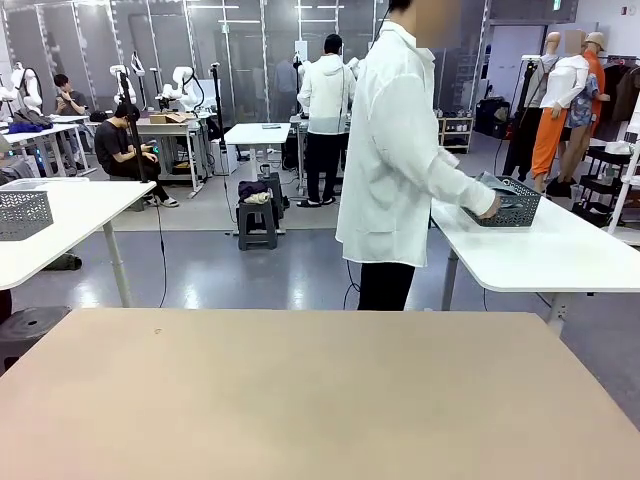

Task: Fold the towels and place them in the basket.
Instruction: When a person lays out a Towel with hook on the table, fold it in half twice.

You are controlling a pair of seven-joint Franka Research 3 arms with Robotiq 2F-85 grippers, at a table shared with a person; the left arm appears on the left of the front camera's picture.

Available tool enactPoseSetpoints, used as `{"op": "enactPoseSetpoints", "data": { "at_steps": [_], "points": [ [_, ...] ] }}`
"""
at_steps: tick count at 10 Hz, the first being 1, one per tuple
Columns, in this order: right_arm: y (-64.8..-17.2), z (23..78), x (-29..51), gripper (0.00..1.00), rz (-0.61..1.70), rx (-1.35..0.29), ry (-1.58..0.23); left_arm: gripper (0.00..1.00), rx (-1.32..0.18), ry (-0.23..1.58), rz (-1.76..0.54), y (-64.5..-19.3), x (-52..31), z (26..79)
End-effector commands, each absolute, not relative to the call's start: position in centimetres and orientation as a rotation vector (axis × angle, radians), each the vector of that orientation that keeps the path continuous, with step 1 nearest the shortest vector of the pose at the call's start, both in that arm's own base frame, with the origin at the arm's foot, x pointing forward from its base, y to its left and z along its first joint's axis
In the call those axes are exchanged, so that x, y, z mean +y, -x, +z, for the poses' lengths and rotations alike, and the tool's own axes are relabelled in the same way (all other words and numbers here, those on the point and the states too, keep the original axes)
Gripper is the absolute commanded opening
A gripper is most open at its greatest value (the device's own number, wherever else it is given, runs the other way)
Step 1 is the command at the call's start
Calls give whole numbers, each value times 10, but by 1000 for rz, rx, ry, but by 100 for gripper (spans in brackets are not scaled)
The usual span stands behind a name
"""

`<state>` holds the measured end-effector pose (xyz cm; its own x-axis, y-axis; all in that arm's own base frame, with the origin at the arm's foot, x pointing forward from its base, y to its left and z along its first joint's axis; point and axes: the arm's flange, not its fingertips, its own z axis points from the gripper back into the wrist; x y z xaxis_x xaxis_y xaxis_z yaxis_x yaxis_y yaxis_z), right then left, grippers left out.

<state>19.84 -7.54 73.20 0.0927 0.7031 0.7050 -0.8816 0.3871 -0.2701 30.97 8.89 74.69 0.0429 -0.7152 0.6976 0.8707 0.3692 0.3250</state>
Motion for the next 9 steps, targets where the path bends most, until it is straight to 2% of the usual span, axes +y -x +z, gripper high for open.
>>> {"op": "enactPoseSetpoints", "data": {
  "at_steps": [1,9],
  "points": [
    [-199,732,-75,100,1213,-885,-248,100,-929,212,-1250,-309,88,746],
    [-194,745,-81,100,1246,-798,-249,100,-855,246,-1257,-301,103,763]
  ]
}}
